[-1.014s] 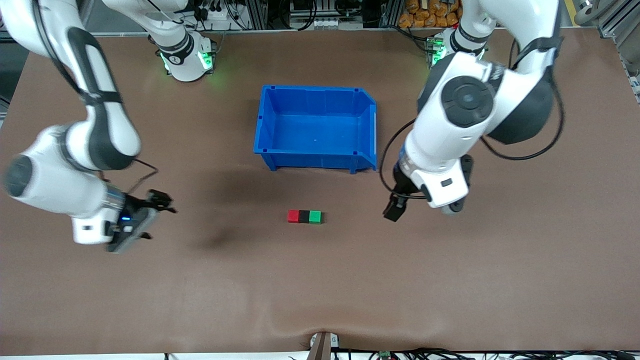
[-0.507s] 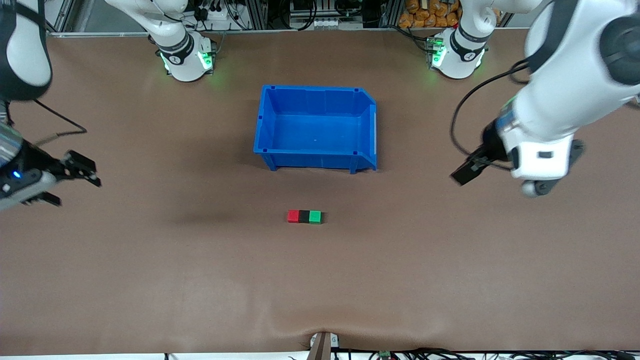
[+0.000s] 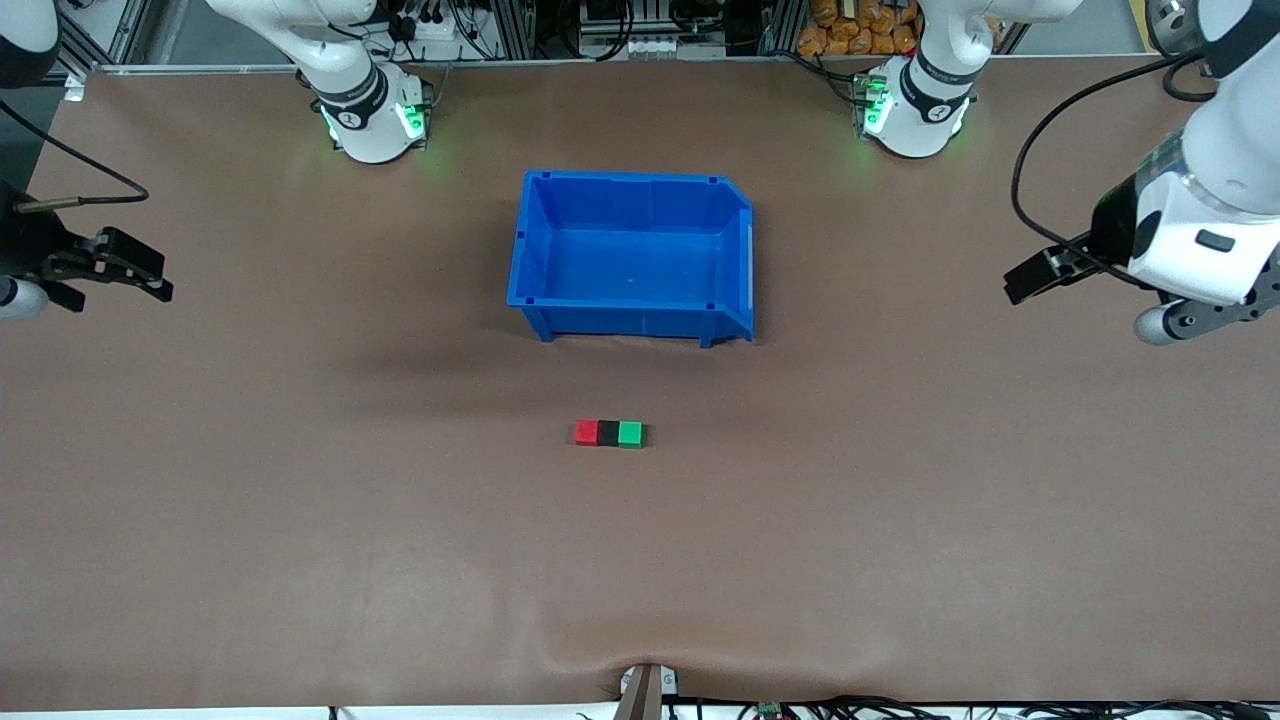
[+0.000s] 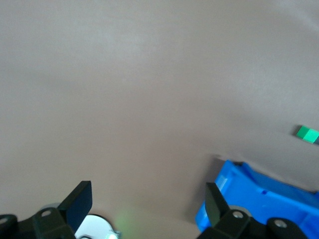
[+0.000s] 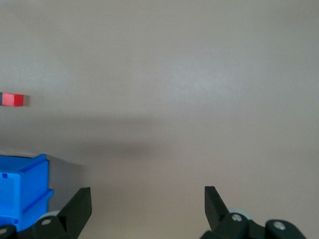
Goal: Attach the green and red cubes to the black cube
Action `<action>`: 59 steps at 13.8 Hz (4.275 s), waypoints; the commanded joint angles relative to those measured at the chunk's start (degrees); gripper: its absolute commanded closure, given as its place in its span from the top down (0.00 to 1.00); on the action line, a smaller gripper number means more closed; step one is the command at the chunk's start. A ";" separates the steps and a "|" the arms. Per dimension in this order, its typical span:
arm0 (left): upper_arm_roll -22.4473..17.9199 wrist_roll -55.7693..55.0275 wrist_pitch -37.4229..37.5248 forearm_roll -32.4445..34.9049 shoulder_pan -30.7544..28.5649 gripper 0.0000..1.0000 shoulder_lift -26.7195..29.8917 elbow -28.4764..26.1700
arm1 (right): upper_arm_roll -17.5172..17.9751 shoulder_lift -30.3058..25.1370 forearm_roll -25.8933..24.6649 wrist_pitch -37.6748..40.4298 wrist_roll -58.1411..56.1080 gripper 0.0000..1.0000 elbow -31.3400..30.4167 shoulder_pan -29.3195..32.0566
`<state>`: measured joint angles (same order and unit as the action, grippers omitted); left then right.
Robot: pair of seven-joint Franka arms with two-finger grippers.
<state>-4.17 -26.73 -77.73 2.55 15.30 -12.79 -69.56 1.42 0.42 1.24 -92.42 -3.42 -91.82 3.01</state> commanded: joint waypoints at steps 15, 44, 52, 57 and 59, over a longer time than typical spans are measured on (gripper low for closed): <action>0.74 21.36 -1.64 1.32 -6.42 1.00 6.54 -3.73 | -3.97 -3.76 2.01 7.07 2.90 1.00 2.26 -1.34; 6.63 18.99 -6.29 1.56 -10.03 1.00 27.03 -26.07 | -4.06 -3.50 2.01 9.80 2.63 1.00 2.17 -1.25; 5.32 18.99 -6.21 1.23 -10.03 1.00 26.59 -25.89 | -4.32 -3.59 1.66 10.15 1.32 1.00 2.44 -0.29; 4.70 19.17 -6.12 1.14 -10.03 1.00 26.50 -25.80 | -4.23 -3.59 1.74 10.94 1.32 1.00 2.09 0.77; 4.70 18.90 -6.12 1.14 -10.03 1.00 26.41 -25.80 | -3.97 -3.59 1.66 11.03 1.58 1.00 2.00 0.33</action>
<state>1.03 -7.03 -83.91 3.31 4.51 13.75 -95.84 -3.00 -2.68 3.04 -81.86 -1.63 -89.54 3.33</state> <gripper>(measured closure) 0.000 0.000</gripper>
